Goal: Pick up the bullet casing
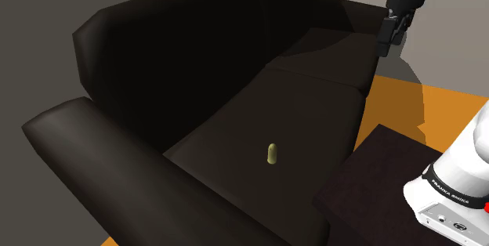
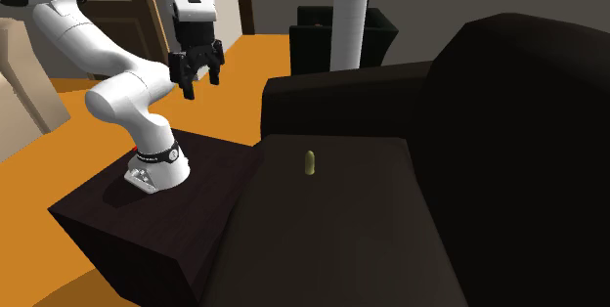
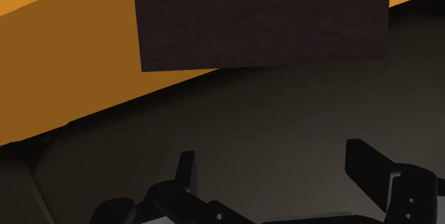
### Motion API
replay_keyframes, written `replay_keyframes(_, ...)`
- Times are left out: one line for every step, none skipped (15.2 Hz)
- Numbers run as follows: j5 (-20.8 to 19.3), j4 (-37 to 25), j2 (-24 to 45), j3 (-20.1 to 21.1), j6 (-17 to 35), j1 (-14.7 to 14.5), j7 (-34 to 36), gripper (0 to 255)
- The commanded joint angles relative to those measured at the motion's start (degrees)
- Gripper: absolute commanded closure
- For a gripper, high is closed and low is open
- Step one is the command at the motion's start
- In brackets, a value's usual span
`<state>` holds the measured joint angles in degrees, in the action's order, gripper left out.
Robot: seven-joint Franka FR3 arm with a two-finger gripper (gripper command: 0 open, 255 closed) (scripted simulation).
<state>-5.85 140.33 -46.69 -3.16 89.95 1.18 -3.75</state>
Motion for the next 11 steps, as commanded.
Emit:
replay_keyframes(0.0, 0.0, 0.0, 0.0, 0.0, 0.0, 0.0, 0)
replay_keyframes(0.7, 1.9, -0.6, 0.9, 1.8, -0.2, 1.5, 0)
replay_keyframes(1.5, 3.7, -1.0, 1.7, 3.6, -0.4, 3.1, 0)
replay_keyframes(2.2, 5.5, -1.4, 2.7, 5.5, -0.6, 4.6, 0)
replay_keyframes(3.0, 7.2, -1.6, 3.6, 7.4, -0.8, 6.1, 0)
replay_keyframes(3.8, 8.8, -1.7, 4.6, 9.4, -1.1, 7.7, 0)
replay_keyframes(4.6, 10.3, -1.7, 5.6, 11.5, -1.4, 9.2, 0)
replay_keyframes(5.3, 11.7, -1.6, 6.6, 13.6, -1.7, 10.8, 0)
replay_keyframes(6.1, 13.1, -1.3, 7.6, 15.7, -2.1, 12.3, 0)
replay_keyframes(6.9, 14.3, -0.8, 8.7, 17.9, -2.5, 13.9, 0)
replay_keyframes(7.6, 15.5, -0.2, 9.8, 20.2, -2.8, 15.5, 0)
